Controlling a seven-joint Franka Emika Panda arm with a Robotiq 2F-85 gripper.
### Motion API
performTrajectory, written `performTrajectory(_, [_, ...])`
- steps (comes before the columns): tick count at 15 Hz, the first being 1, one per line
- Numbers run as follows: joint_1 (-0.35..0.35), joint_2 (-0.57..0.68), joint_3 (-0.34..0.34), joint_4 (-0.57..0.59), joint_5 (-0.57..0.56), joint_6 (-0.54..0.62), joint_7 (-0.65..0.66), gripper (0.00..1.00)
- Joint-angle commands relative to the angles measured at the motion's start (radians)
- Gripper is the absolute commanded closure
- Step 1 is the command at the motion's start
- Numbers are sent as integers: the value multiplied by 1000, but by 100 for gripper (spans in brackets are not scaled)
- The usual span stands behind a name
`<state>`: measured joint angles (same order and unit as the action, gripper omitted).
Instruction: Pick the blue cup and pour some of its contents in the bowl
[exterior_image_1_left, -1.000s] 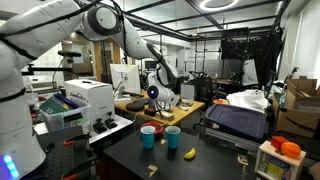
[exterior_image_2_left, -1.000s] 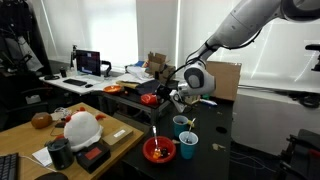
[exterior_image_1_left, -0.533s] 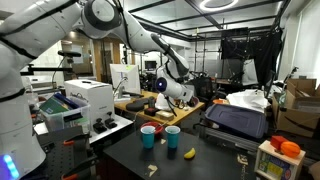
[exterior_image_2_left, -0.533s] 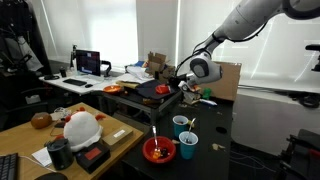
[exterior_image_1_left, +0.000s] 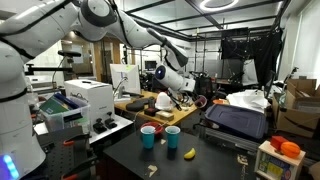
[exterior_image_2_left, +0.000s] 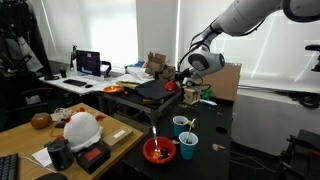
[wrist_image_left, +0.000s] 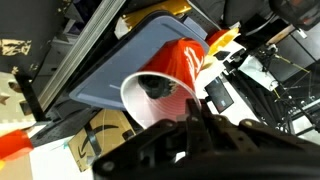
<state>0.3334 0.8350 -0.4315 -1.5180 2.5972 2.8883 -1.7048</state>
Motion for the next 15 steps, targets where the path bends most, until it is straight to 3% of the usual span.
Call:
performTrajectory(1, [175, 74, -186, 15, 1, 88, 58, 99])
performTrajectory(2, [224, 106, -241, 15, 1, 106, 83, 99])
performTrajectory(4, [288, 160, -290, 1, 1, 144, 108, 99])
performTrajectory(6, [305, 186, -274, -22, 0, 178, 98, 99])
performTrajectory(8, [273, 175, -204, -50, -40, 187, 90, 99])
performTrajectory(10, [196, 122, -101, -91, -149, 176, 122, 99])
performTrajectory(12, [153, 94, -83, -117, -201, 171, 182, 99])
performTrajectory(15, [127, 80, -131, -111, -198, 182, 240, 99])
